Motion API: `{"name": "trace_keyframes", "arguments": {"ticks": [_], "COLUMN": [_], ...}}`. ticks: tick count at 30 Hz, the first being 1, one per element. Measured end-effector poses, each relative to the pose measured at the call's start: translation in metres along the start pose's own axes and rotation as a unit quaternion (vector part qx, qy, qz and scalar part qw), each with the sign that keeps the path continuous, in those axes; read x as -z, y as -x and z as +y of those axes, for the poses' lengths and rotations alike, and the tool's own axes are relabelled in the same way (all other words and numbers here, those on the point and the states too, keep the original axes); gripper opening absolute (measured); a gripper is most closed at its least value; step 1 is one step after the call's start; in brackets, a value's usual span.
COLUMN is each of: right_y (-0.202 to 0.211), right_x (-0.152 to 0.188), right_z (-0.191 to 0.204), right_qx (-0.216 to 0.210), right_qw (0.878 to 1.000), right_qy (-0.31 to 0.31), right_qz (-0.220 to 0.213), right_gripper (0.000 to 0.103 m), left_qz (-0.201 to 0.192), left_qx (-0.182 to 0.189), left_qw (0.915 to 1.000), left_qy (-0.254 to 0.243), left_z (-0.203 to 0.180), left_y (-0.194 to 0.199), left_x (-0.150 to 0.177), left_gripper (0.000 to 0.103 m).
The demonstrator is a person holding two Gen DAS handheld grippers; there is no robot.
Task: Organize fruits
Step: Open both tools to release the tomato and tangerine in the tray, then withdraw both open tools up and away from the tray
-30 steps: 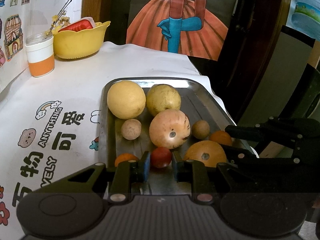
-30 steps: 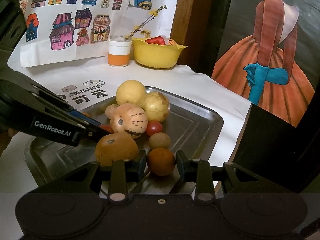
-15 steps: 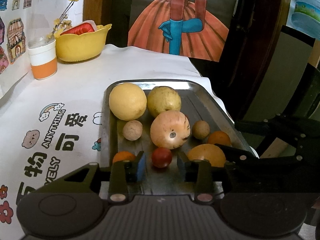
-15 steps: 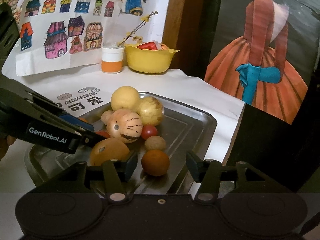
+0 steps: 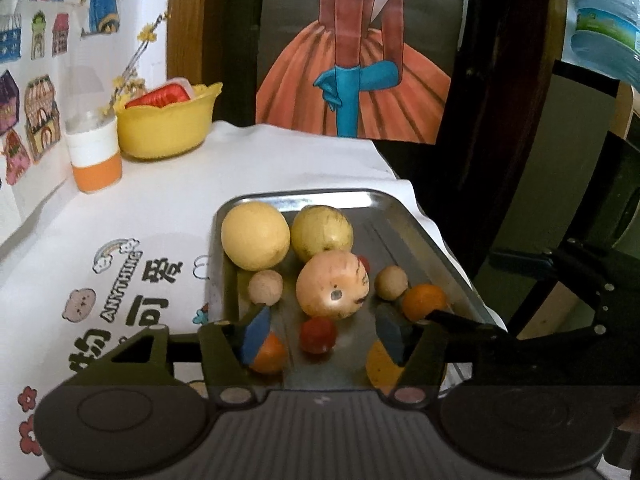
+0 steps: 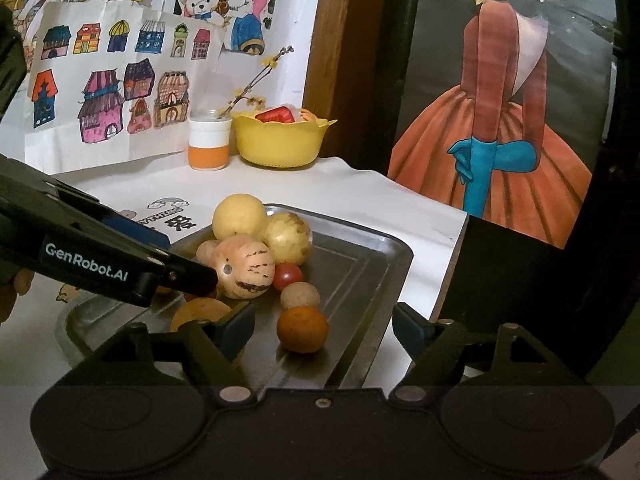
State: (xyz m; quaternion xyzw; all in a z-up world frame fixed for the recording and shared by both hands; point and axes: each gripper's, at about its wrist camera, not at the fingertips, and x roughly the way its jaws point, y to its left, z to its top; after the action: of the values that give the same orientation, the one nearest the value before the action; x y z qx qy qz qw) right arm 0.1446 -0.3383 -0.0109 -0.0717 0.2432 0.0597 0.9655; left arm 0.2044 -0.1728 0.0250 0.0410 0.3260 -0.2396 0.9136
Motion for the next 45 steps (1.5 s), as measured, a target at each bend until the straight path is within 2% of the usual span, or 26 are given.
{"name": "trace_keyframes", "arguments": {"ticks": [3,10,19,26,33,45], "right_y": [0.003,0.009,0.016,0.021,0.028,0.039], "right_x": [0.001,0.001,0.0,0.0,-0.001,-0.001], "right_z": [-0.001,-0.001,0.0,0.002,0.005,0.014], "right_qx": [0.004,0.009,0.01,0.008,0.007,0.008], "right_qw": [1.0,1.0,0.999,0.998,0.997,0.997], "right_qy": [-0.008,-0.024,-0.04,-0.054,-0.059,-0.059], "right_qz": [-0.005,-0.017,-0.031,-0.036,-0.042,-0.042], "right_gripper": [0.086,0.093,0.101,0.102,0.102,0.102], "left_qz": [-0.012,-0.032,-0.055,-0.064,-0.055,-0.061], "left_qx": [-0.009,-0.026,-0.05,-0.063,-0.069,-0.075], "left_qw": [0.9999,0.999,0.9966,0.994,0.9925,0.9911], "left_qy": [0.001,0.019,0.037,0.062,0.084,0.092], "left_z": [0.0,0.007,0.016,0.027,0.037,0.04], "left_y": [0.004,0.012,0.021,0.028,0.03,0.041], "left_x": [0.001,0.003,0.006,0.011,0.021,0.029], "left_gripper": [0.074,0.087,0.1,0.102,0.102,0.102]}}
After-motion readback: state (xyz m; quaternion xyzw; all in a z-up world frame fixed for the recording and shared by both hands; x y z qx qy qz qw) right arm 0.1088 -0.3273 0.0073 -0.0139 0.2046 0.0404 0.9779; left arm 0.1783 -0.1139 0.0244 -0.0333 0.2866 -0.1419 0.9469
